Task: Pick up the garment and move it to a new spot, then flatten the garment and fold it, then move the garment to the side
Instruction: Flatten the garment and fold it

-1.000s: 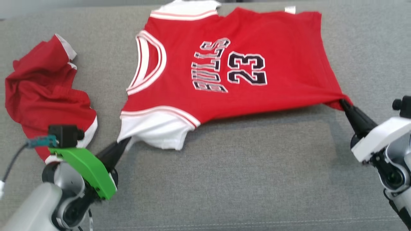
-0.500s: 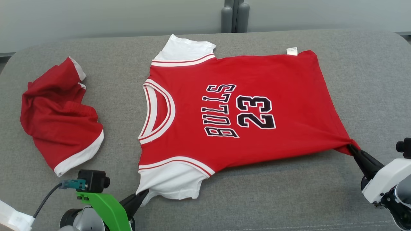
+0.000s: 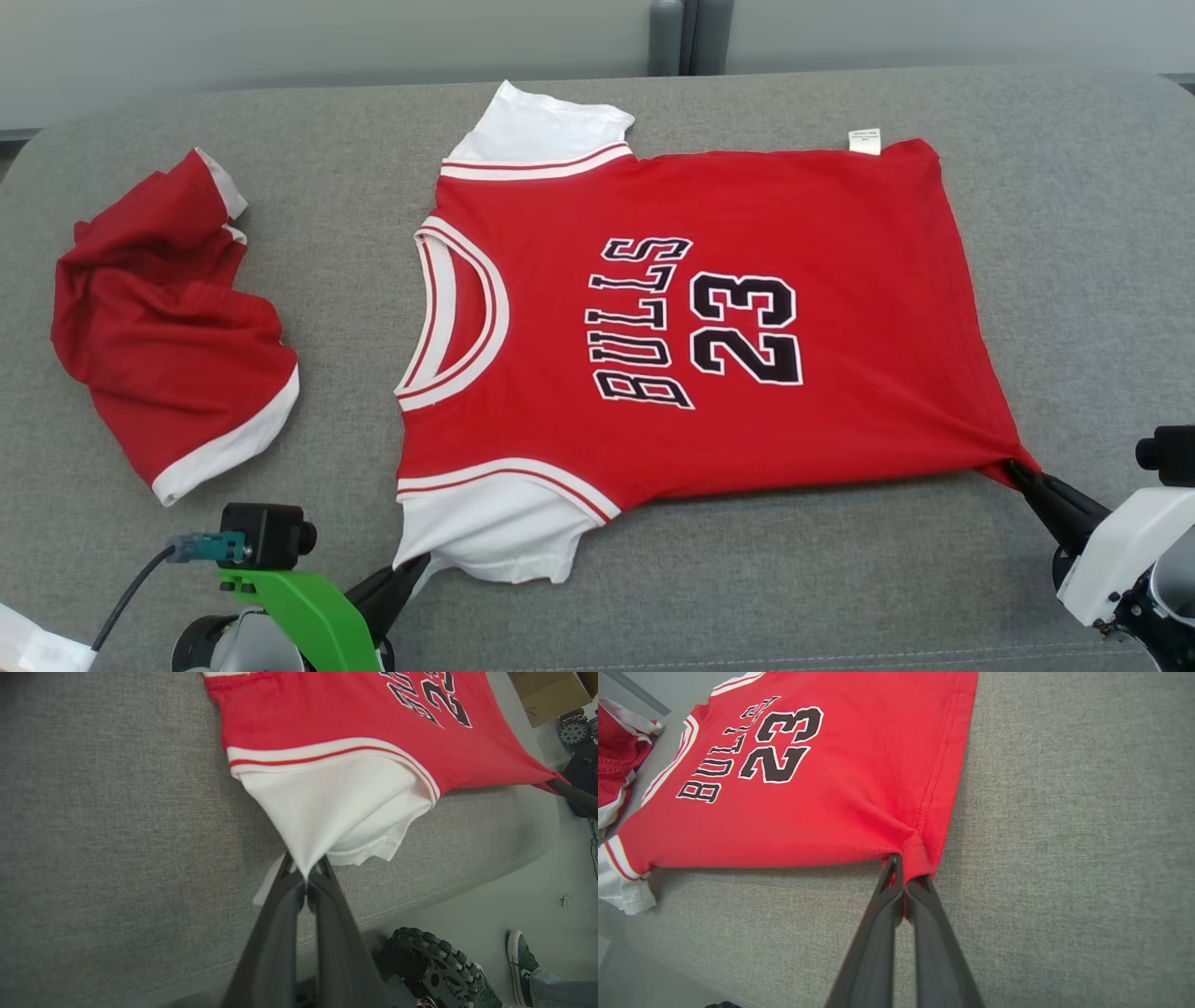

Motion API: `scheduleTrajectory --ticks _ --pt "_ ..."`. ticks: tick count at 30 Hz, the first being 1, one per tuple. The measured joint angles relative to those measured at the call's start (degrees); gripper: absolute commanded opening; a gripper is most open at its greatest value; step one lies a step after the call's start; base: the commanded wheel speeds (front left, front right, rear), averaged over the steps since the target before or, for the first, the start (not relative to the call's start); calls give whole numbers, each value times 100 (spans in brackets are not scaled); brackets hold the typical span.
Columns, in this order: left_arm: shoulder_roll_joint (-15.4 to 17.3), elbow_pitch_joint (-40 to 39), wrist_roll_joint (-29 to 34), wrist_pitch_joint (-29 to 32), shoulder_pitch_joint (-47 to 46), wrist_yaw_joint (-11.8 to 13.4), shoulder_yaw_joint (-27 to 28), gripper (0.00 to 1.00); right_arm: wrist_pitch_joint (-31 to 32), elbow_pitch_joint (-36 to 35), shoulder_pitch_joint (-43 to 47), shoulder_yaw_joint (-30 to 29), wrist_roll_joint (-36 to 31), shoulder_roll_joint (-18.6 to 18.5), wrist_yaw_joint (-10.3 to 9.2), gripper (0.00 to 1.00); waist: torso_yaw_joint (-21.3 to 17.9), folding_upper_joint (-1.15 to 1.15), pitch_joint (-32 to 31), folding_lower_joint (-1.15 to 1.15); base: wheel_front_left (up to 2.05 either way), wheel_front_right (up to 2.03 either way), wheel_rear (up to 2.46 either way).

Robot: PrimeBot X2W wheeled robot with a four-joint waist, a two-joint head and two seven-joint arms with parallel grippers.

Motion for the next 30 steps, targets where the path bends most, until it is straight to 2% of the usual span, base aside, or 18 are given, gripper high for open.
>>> scheduleTrajectory --ticks 1,3,4,5,6,20,26,30 --pt "0 5 7 -18 1 8 4 1 0 1 -1 3 -1 0 0 3 -3 0 20 0 0 0 0" --pt "1 29 19 -20 1 8 -2 38 -1 7 -1 3 -1 3 0 35 -10 0 45 0 0 0 0" --pt "13 42 83 -20 1 10 -15 59 -1 5 -2 3 -1 4 1 46 -13 0 52 0 0 0 0" --pt "30 54 149 -20 2 22 -22 91 -2 5 -2 3 -1 9 1 80 -16 0 58 0 0 0 0" --pt "38 56 160 -20 3 23 -19 100 -5 4 -2 3 -1 14 1 100 -20 0 65 0 0 0 0" --pt "133 121 210 -113 56 96 85 100 -196 32 8 -83 11 57 0 100 -62 0 97 0 0 0 0" --pt "148 103 415 -415 52 98 267 100 -731 -9 31 -500 82 175 -64 100 -46 0 41 0 0 0 0" --pt "136 15 422 -661 51 144 533 100 -971 -243 31 -520 20 221 -97 100 -38 0 -20 0 0 0 0"
